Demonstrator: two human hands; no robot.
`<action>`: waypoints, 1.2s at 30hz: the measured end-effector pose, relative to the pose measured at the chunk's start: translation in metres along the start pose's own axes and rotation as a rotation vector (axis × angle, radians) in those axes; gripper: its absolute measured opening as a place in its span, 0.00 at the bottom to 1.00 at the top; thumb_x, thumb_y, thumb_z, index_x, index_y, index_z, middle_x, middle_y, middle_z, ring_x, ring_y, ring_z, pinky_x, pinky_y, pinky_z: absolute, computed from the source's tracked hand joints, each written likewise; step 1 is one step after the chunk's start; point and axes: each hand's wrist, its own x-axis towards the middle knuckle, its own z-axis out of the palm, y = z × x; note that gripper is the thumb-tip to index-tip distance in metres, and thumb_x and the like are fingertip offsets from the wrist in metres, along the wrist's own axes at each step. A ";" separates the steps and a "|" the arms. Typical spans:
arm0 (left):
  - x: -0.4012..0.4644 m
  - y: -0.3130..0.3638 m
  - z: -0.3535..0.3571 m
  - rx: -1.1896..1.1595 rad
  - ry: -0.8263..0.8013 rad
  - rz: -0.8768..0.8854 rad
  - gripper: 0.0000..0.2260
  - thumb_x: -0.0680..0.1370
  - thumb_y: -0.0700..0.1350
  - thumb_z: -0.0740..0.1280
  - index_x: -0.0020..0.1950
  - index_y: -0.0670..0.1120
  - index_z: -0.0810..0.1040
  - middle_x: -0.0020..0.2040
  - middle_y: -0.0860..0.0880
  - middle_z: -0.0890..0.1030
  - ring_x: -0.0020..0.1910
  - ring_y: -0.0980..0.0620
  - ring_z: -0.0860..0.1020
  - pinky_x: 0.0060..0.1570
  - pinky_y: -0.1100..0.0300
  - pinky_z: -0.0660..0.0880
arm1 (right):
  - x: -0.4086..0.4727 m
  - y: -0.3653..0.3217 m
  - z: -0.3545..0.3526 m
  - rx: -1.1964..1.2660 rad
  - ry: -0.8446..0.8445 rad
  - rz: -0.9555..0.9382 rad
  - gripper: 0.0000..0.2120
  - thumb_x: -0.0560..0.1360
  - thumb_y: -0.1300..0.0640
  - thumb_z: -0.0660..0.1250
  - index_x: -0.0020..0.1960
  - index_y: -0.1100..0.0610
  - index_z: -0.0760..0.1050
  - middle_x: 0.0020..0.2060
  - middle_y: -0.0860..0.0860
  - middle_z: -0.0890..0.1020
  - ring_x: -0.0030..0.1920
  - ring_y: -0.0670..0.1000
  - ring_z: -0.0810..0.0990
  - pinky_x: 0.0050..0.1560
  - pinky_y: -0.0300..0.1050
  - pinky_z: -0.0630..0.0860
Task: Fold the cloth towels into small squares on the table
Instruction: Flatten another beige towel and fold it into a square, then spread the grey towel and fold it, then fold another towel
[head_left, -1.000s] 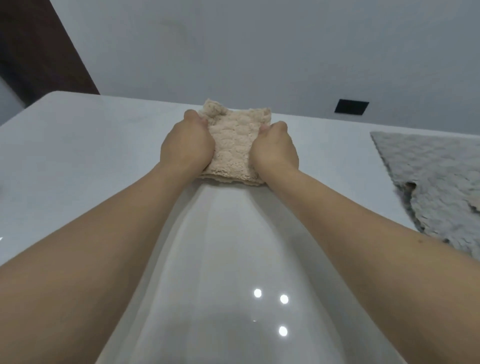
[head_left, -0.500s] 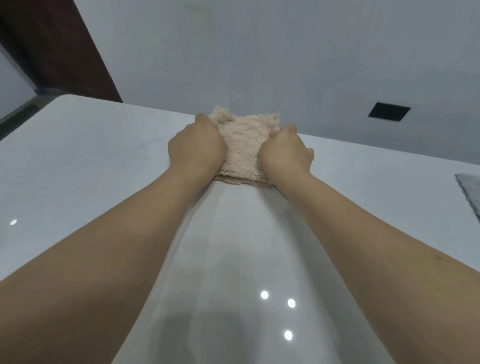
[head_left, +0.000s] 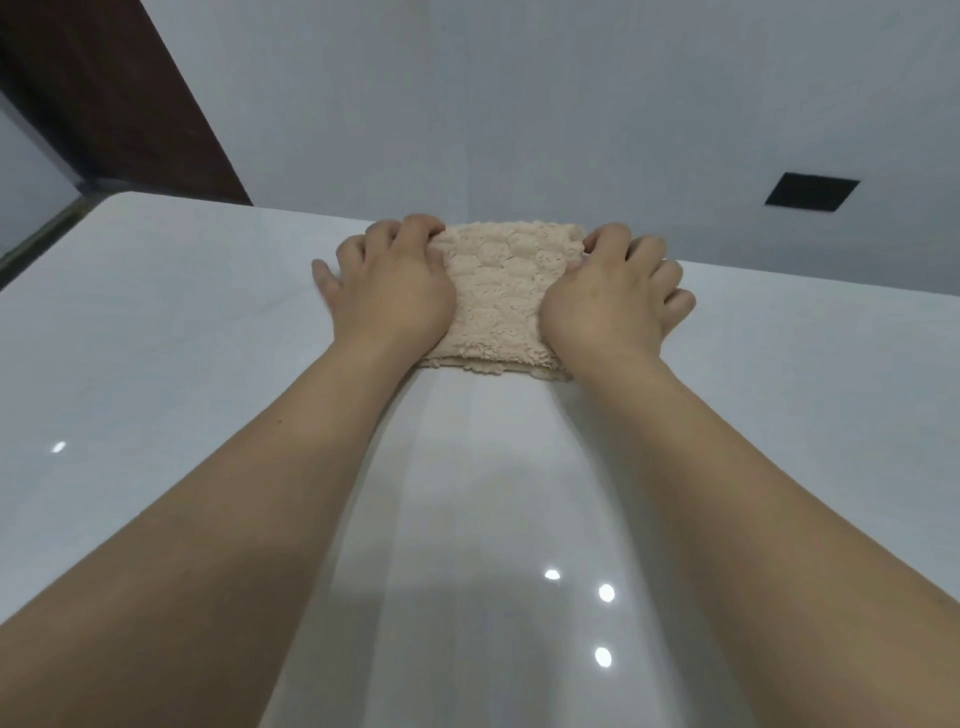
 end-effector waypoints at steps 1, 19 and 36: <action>0.000 0.000 -0.001 -0.005 -0.012 -0.005 0.16 0.83 0.50 0.52 0.69 0.59 0.69 0.73 0.52 0.67 0.74 0.43 0.59 0.73 0.36 0.45 | 0.000 0.000 0.000 0.000 0.001 0.004 0.15 0.76 0.57 0.56 0.63 0.52 0.66 0.62 0.53 0.67 0.62 0.57 0.65 0.58 0.51 0.57; -0.088 0.041 -0.011 0.072 0.217 0.315 0.21 0.82 0.48 0.52 0.72 0.42 0.68 0.75 0.42 0.65 0.76 0.41 0.60 0.76 0.40 0.48 | -0.030 0.075 -0.064 0.261 -0.077 -0.133 0.16 0.80 0.55 0.52 0.65 0.55 0.68 0.62 0.52 0.72 0.62 0.55 0.69 0.60 0.48 0.61; -0.240 0.125 -0.001 0.039 0.164 0.359 0.23 0.82 0.48 0.55 0.76 0.43 0.61 0.79 0.43 0.57 0.78 0.43 0.52 0.76 0.43 0.42 | -0.126 0.221 -0.164 0.118 0.098 -0.301 0.17 0.77 0.58 0.55 0.65 0.54 0.68 0.64 0.53 0.71 0.64 0.57 0.66 0.62 0.49 0.59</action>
